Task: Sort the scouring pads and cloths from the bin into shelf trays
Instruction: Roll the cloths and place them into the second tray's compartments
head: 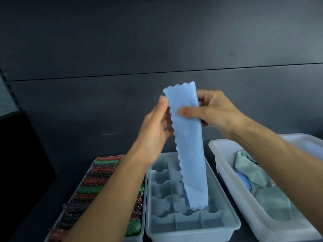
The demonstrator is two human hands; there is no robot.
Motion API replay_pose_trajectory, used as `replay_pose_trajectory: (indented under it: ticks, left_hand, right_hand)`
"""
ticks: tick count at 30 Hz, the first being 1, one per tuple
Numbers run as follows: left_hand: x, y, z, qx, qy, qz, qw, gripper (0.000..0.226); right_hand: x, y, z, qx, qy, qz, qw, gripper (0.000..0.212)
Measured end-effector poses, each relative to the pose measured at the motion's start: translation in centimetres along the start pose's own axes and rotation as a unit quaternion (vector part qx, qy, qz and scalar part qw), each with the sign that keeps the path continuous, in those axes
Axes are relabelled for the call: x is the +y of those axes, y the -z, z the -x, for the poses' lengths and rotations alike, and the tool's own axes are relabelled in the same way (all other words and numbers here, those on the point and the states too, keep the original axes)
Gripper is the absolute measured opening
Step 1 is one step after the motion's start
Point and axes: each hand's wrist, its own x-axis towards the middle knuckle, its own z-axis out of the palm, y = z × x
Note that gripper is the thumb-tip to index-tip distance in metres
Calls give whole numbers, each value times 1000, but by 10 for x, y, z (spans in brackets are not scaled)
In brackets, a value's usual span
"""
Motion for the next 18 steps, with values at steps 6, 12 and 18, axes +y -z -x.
replay_pose_trajectory:
  ticks: [6, 12, 18]
  left_hand:
    - [-41, -10, 19, -38, 84, -66, 994, 40]
    - [-43, 2, 21, 12, 141, -111, 984, 26]
    - [-45, 8, 17, 10, 234, -106, 966, 39]
  right_hand:
    - [7, -10, -14, 130, 85, 94, 983, 7]
    - [8, 4, -10, 82, 62, 29, 994, 10]
    - [7, 6, 6, 16, 130, -12, 991, 20]
